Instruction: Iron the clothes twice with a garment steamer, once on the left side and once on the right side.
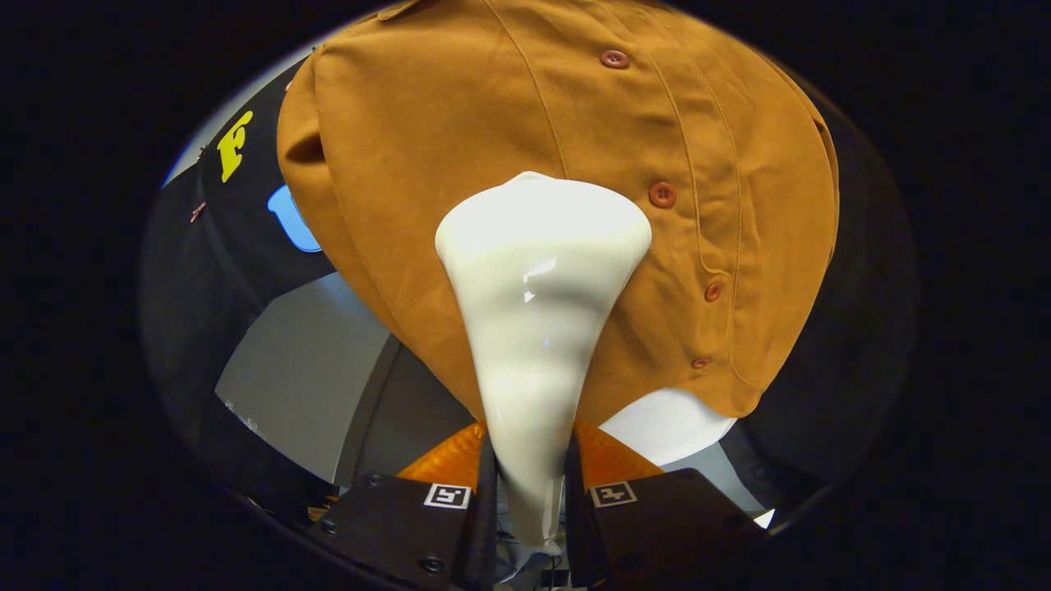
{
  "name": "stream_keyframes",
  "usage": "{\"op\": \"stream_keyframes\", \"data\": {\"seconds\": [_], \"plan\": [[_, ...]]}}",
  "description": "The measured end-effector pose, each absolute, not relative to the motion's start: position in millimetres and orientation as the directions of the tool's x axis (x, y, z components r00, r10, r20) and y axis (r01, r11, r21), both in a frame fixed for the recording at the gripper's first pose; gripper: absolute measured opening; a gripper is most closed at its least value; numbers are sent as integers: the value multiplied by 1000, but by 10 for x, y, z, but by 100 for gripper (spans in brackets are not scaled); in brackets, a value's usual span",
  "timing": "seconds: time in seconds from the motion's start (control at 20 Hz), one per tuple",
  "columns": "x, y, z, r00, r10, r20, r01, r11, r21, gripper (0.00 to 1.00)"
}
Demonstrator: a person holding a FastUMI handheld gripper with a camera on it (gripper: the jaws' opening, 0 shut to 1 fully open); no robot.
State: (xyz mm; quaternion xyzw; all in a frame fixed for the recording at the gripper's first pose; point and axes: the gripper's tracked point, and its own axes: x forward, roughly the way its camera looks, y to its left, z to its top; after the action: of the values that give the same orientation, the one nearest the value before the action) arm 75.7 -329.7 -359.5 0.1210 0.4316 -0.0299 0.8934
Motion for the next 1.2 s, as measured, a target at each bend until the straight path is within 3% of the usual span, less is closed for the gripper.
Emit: {"op": "stream_keyframes", "data": {"seconds": [0.45,0.85,1.2], "plan": [[453,-3213,-3806,559,72,-826,171,965,200,38],[466,-3649,-2672,733,-38,-679,177,975,136,38],[932,-4377,-1918,844,-146,-516,221,971,88,37]]}}
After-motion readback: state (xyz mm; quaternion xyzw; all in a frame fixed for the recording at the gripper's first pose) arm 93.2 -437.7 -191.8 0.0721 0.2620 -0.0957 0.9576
